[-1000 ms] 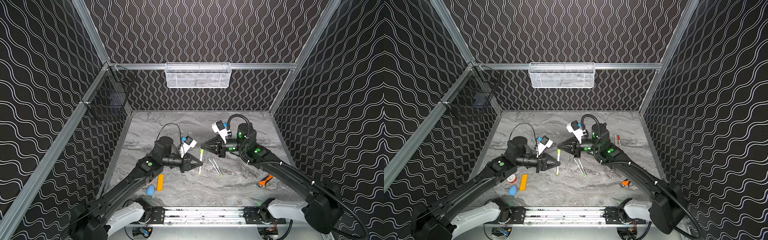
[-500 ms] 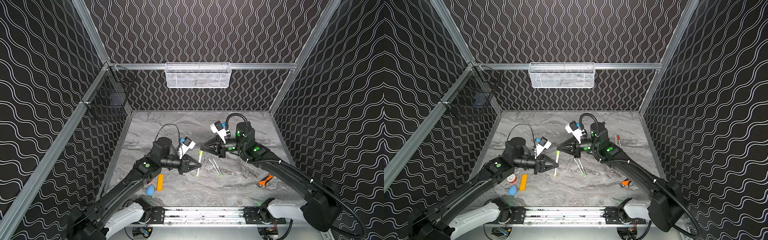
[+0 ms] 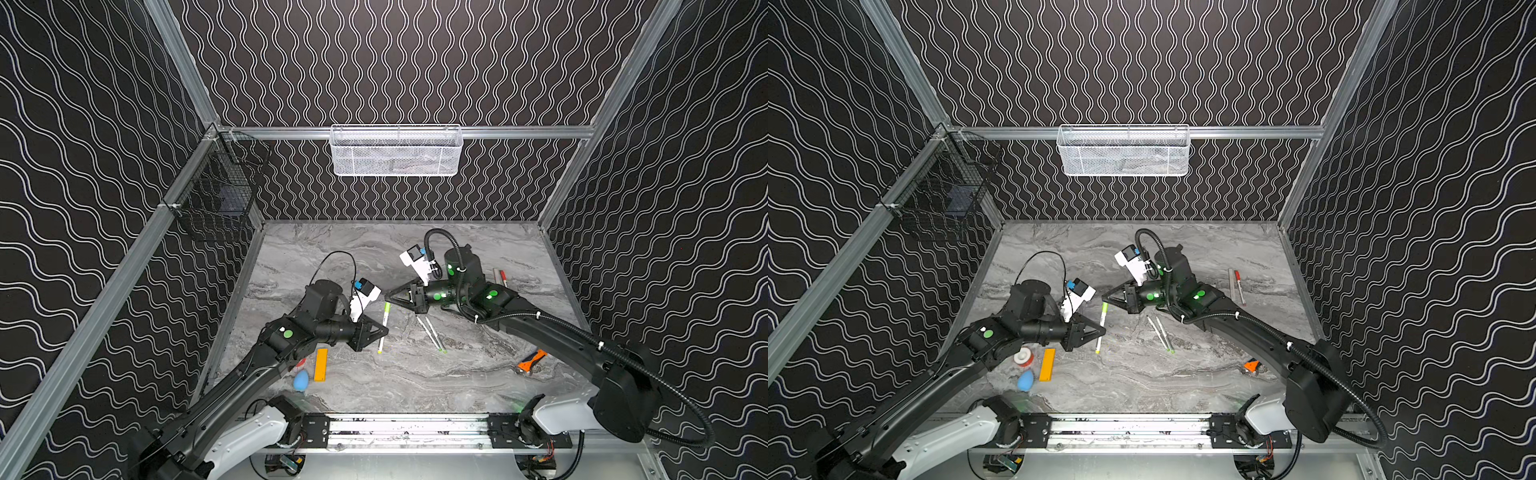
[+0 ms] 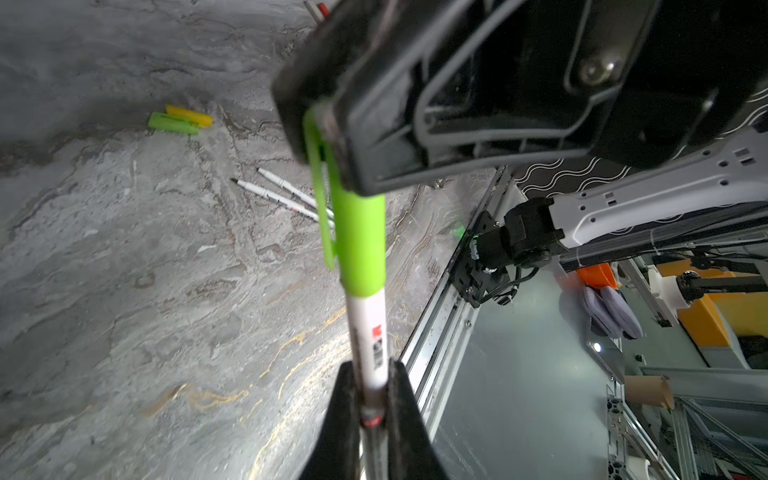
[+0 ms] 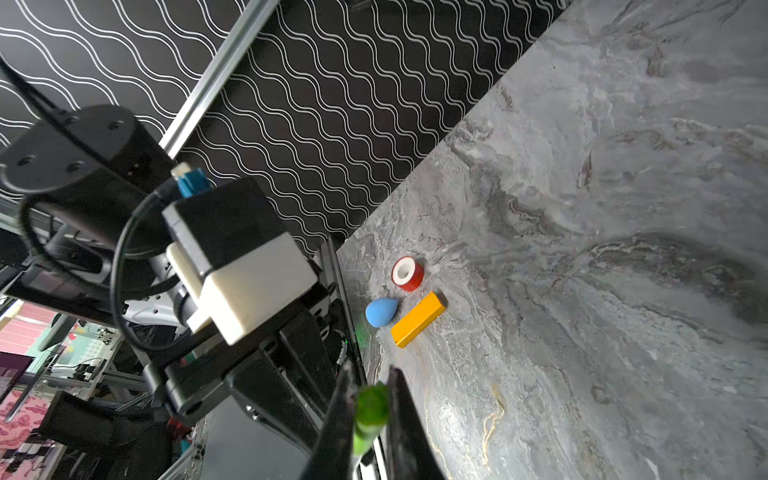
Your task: Insert the pens into the pen caps
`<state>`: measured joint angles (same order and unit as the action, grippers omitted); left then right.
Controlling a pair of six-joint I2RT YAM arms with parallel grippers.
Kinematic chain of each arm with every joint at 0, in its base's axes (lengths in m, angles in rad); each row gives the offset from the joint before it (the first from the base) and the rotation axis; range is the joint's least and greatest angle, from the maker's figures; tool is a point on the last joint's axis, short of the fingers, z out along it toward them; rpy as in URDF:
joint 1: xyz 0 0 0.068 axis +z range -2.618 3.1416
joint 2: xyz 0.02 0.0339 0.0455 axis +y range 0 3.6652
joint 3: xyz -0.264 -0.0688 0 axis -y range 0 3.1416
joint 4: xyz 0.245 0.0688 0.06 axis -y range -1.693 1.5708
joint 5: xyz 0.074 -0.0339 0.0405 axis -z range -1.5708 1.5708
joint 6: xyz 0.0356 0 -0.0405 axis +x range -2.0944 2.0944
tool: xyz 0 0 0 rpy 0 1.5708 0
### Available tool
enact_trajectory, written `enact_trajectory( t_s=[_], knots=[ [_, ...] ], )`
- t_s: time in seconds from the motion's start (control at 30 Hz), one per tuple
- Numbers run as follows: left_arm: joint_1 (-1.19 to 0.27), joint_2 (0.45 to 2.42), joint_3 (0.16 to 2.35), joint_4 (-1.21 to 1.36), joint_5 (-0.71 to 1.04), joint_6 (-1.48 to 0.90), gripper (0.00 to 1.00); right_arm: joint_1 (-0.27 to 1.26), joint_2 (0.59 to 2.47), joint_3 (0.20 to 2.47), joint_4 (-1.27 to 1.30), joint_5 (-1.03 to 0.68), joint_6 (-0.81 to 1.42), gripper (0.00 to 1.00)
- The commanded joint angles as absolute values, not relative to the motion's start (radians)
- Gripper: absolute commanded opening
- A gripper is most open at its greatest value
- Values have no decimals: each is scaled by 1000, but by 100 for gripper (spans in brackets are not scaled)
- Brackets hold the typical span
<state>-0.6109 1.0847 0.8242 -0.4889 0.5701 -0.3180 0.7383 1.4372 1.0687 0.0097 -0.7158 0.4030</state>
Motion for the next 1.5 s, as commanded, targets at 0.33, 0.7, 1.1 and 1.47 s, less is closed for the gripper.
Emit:
enact_trajectory(
  t_s=[0.33, 0.7, 1.1, 1.47],
  knots=[
    [-612, 1074, 858, 128, 586, -270, 16, 719, 1420, 1061, -139, -697, 493, 0],
    [-611, 1017, 890, -80, 579, -212, 96, 443, 1445, 1096, -235, -627, 333, 0],
    [-611, 972, 926, -276, 549, -132, 99, 185, 1862, 1478, -770, -35, -30, 6],
    [-611, 1010, 931, -257, 580, -140, 99, 79, 2125, 1677, -794, 178, -86, 9]
  ],
)
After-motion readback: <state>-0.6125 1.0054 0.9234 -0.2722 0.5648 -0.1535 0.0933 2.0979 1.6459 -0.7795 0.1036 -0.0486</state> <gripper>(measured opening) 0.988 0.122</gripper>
